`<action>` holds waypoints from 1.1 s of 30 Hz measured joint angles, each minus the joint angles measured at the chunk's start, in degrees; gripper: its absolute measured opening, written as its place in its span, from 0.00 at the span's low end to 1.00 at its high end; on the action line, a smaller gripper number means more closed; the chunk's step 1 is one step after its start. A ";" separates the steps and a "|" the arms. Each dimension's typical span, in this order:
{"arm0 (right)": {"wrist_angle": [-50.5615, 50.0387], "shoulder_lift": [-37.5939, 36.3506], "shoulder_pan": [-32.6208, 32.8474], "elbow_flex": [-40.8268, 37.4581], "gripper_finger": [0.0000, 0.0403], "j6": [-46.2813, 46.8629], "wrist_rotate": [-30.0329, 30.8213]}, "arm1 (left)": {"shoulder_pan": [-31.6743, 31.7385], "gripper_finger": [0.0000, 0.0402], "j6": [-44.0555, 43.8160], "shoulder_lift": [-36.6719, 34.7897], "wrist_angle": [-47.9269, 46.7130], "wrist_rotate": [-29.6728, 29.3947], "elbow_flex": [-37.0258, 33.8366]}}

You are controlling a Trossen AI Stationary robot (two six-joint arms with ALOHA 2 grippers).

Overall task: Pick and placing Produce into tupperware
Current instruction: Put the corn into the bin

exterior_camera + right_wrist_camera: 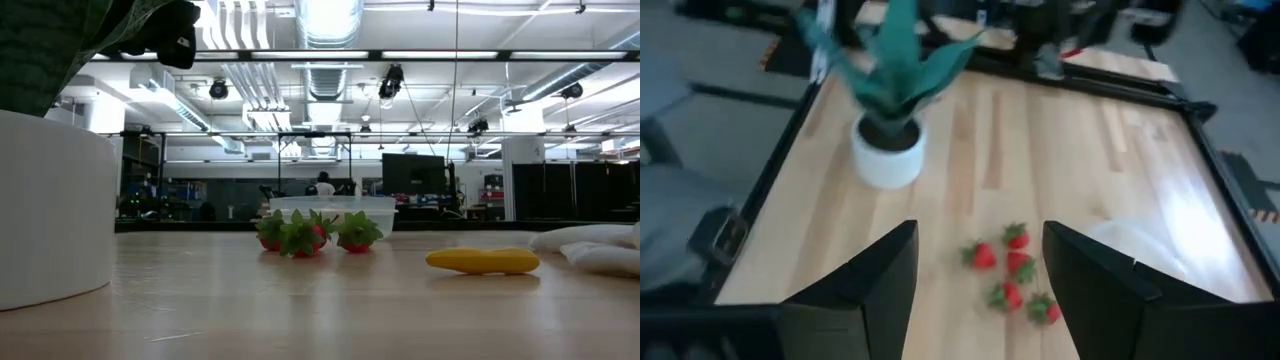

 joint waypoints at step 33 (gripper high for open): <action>15.34 16.05 -0.19 -16.82 0.52 11.74 -3.30 | 0.06 0.06 0.66 0.00 0.72 -4.44 0.02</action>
